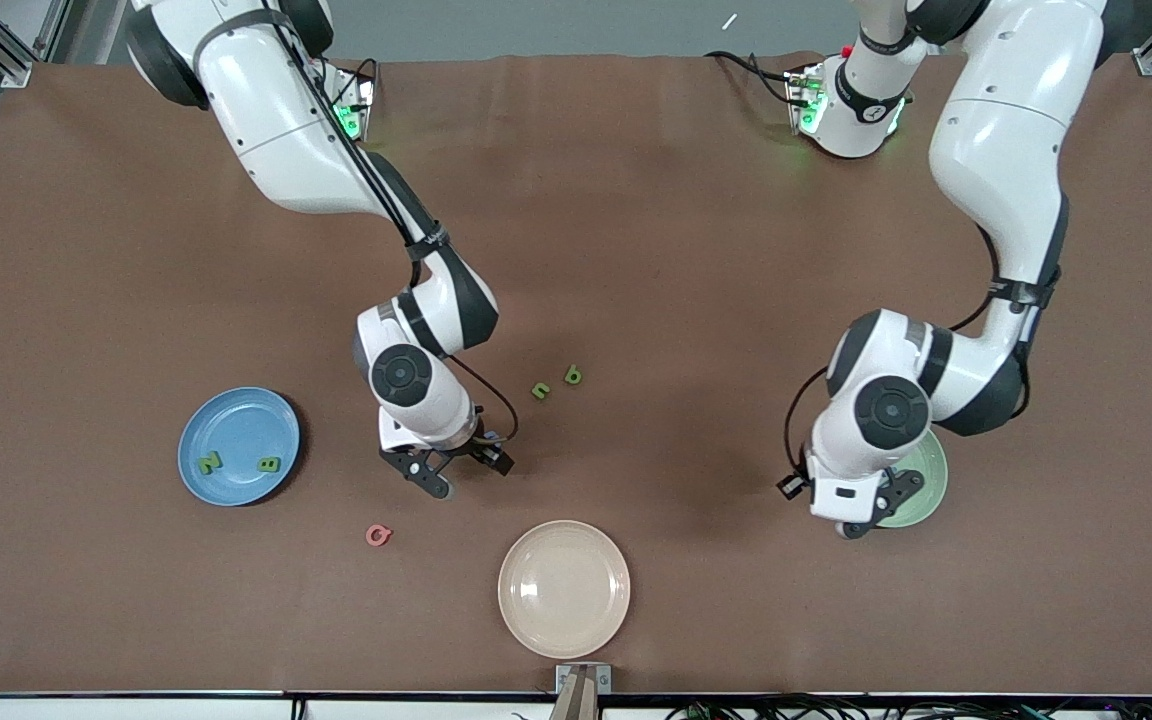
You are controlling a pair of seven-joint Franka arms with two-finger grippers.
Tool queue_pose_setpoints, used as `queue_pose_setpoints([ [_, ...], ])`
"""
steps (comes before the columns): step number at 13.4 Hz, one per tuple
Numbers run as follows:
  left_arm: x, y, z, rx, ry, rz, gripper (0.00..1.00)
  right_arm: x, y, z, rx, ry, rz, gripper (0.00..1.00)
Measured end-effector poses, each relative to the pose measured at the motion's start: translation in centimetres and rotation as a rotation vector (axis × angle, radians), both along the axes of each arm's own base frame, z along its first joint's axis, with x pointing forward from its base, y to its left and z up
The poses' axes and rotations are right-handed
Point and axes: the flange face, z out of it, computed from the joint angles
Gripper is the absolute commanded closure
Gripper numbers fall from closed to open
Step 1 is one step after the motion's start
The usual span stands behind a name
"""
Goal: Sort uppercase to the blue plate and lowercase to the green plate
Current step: 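Place the x on the green plate while the right gripper grasps the G, then place the blue G on the blue plate while the left gripper grasps the g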
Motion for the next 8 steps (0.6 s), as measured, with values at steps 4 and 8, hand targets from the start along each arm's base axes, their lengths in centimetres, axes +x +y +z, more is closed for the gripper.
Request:
queue_pose_setpoints([
  [4, -0.2, 7.3, -2.6, 0.005, 0.073, -0.065, 0.97, -0.5, 1.6, -0.6, 0.000, 0.002, 0.009, 0.17],
  [8, -1.8, 9.9, -5.0, 0.008, 0.133, -0.072, 0.84, -0.7, 1.9, -0.6, -0.002, 0.005, 0.014, 0.37],
])
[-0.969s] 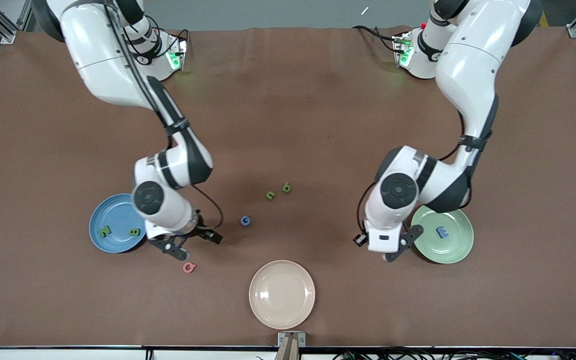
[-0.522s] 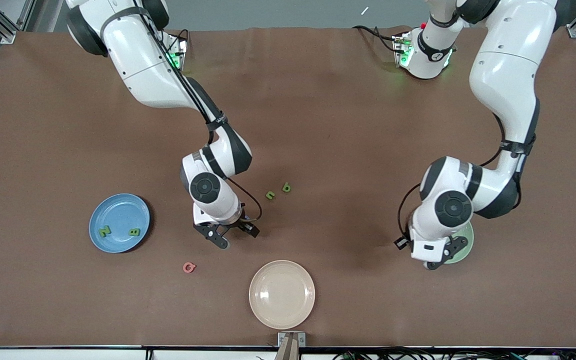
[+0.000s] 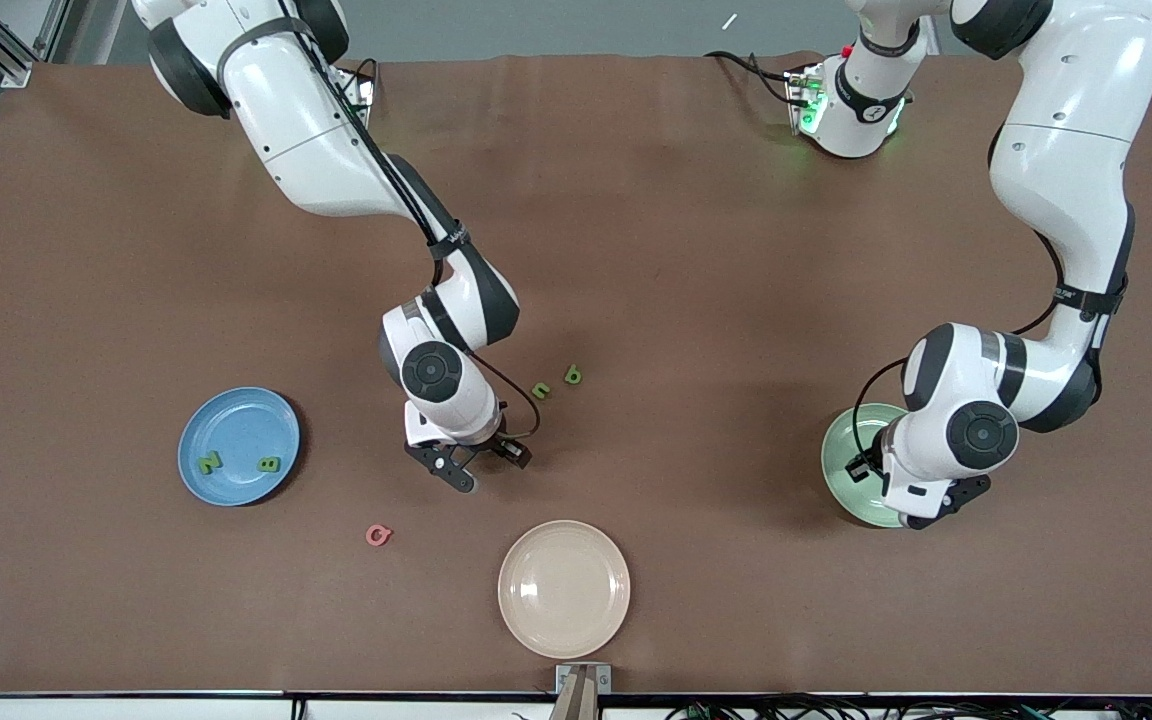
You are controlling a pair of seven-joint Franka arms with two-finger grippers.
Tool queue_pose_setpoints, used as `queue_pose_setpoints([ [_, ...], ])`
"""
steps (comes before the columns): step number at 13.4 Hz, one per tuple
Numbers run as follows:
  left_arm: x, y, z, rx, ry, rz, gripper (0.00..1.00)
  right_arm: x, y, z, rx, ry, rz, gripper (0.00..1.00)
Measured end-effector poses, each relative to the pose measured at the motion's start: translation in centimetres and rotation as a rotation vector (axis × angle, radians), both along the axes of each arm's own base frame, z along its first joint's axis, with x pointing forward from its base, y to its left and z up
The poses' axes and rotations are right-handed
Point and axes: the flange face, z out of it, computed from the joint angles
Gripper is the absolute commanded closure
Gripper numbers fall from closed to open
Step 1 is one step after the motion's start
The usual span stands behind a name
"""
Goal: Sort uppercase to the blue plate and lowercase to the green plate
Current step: 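Place the blue G on the blue plate while the left gripper grasps the g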
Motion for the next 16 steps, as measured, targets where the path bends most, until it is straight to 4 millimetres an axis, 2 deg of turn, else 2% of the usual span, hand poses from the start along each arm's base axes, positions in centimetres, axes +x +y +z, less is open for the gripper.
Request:
queue_pose_setpoints([
  [1, -0.3, 0.2, -0.4, 0.000, 0.008, 0.002, 0.66, 0.0, -0.1, 0.0, -0.002, 0.001, 0.000, 0.39],
  [2, -0.5, 0.3, -0.7, 0.001, 0.013, 0.002, 0.31, 0.0, -0.1, -0.1, -0.005, 0.003, 0.001, 0.42],
  [3, -0.5, 0.3, -0.8, 0.000, 0.015, 0.002, 0.01, 0.0, -0.2, -0.1, -0.012, 0.005, 0.005, 0.46],
  [6, -0.5, -0.2, -0.5, -0.006, 0.008, 0.001, 0.00, -0.2, -0.2, -0.2, -0.033, 0.010, 0.021, 0.68],
  [9, -0.5, -2.4, 1.4, -0.025, -0.017, 0.006, 0.00, -0.1, -0.1, 0.4, -0.036, 0.007, 0.025, 0.92],
  [11, -1.0, -5.8, 3.3, -0.048, -0.034, 0.024, 0.00, -0.2, -0.2, 0.2, -0.039, 0.011, 0.025, 0.96],
  [13, -2.1, -10.2, 4.5, -0.071, -0.043, 0.026, 0.00, -0.1, -0.4, 0.2, -0.045, 0.015, 0.028, 0.97],
  [15, -3.5, -14.8, 4.9, -0.078, -0.048, 0.019, 0.01, 0.4, -1.8, 0.5, -0.077, 0.048, 0.056, 0.97],
  [16, -4.4, -17.4, 5.2, -0.077, -0.054, 0.026, 0.01, 1.2, -3.4, 1.0, -0.092, 0.069, 0.077, 0.97],
])
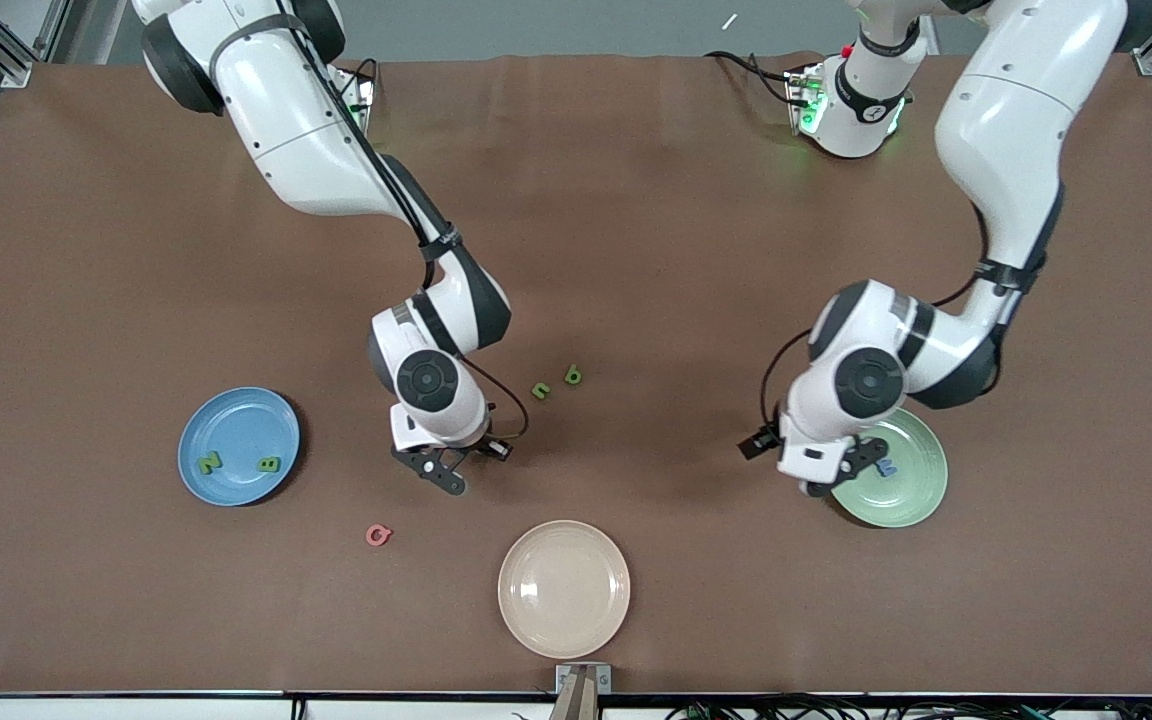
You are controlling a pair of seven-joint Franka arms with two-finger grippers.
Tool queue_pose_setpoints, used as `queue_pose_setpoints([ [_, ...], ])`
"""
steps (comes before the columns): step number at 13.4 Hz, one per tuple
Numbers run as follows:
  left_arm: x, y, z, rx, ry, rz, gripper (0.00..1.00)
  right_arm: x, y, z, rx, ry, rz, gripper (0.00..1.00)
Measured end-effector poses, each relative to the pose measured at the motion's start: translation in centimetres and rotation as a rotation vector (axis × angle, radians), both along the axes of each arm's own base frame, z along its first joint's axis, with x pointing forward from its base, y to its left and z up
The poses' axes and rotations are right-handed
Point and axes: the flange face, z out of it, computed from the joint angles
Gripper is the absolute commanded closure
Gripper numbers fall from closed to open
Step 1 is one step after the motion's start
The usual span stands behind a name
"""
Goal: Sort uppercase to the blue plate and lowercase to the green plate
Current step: 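Place the blue G on the blue plate while the left gripper grasps the g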
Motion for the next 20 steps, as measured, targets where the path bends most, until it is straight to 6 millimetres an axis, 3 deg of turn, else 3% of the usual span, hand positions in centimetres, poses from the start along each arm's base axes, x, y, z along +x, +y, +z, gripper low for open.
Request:
queue_pose_setpoints([
  [4, -4.4, -9.7, 0.3, -0.005, -0.034, -0.039, 0.07, 4.0, -10.6, 4.5, -0.012, 0.080, 0.136, 0.97],
  [8, -7.8, -16.0, -1.3, -0.028, -0.094, -0.047, 0.11, 5.3, -21.5, 8.3, 0.021, 0.173, 0.312, 0.97],
  [10, -9.3, -18.0, -2.5, -0.033, -0.093, -0.043, 0.17, 4.7, -25.6, 8.4, 0.044, 0.196, 0.385, 0.97],
  [13, -11.3, -20.5, -3.9, -0.035, -0.082, 0.009, 0.24, 3.2, -31.4, 5.9, 0.078, 0.213, 0.476, 0.94],
  [14, -11.7, -21.2, -4.2, -0.037, -0.079, 0.029, 0.24, 2.6, -32.7, 4.7, 0.085, 0.209, 0.504, 0.88],
  [15, -12.0, -22.0, -4.5, -0.041, -0.078, 0.048, 0.26, 2.0, -33.7, 3.5, 0.091, 0.207, 0.524, 0.69],
  [16, -12.2, -22.9, -4.7, -0.047, -0.077, 0.065, 0.27, 1.5, -34.4, 2.6, 0.094, 0.205, 0.532, 0.42],
  [18, -12.5, -24.3, -5.4, -0.054, -0.077, 0.093, 0.30, 1.1, -35.3, 1.9, 0.095, 0.201, 0.530, 0.10],
  [19, -12.4, -24.7, -5.9, -0.053, -0.079, 0.104, 0.32, 1.1, -35.6, 1.8, 0.095, 0.197, 0.531, 0.01],
  [20, -12.4, -25.2, -6.2, -0.052, -0.082, 0.114, 0.33, 1.2, -35.6, 1.9, 0.094, 0.193, 0.532, 0.00],
])
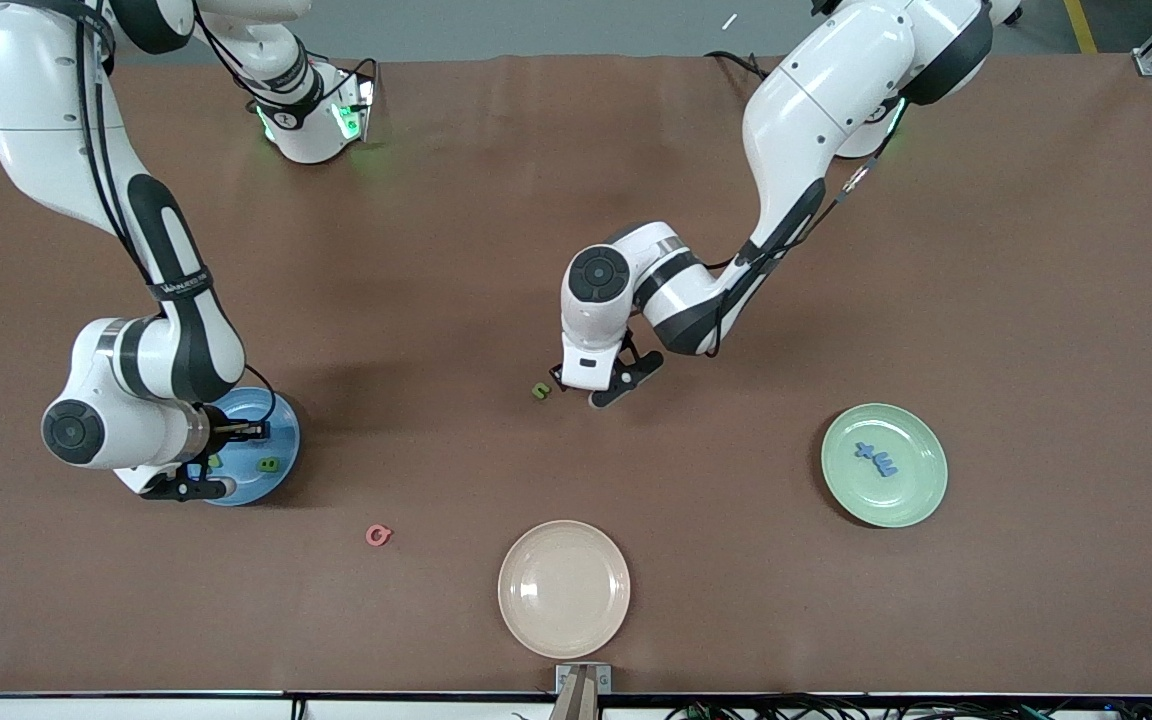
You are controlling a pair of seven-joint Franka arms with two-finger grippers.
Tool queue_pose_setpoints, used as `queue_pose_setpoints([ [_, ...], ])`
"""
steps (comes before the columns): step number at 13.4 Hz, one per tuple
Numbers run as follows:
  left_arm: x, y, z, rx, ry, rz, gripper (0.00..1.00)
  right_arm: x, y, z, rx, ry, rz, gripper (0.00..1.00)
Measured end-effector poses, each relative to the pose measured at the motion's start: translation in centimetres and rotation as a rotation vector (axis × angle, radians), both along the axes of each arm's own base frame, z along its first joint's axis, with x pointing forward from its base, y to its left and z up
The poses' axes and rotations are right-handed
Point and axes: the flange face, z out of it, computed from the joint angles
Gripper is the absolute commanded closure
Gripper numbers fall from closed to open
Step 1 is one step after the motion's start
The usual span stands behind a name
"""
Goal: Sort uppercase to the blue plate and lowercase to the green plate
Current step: 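Place the blue G on the blue plate while the left gripper grasps the g, then grasp the pink Q with the right gripper while the left gripper carries the g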
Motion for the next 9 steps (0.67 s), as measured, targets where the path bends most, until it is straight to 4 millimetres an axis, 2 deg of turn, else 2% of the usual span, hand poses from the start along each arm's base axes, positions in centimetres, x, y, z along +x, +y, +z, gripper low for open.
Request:
queue_pose_setpoints([
  [3, -0.2, -1.5, -1.1, 0.018, -0.026, 0.007, 0.37, 1.2, 1.5, 1.8, 0.011, -0.053, 0.022, 0.00],
  [6, -0.8, -2.2, -1.7, 0.027, -0.032, 0.000, 0.41, 3.5, 6.6, 5.7, 0.019, -0.140, -0.005, 0.00],
  [7, -0.7, -2.2, -1.7, 0.026, -0.033, 0.001, 0.43, 3.9, 8.4, 6.4, 0.016, -0.157, -0.028, 0.00],
  [9, -0.7, -2.2, -1.6, 0.026, -0.034, 0.001, 0.47, 4.4, 12.3, 6.5, 0.013, -0.172, -0.049, 0.00],
])
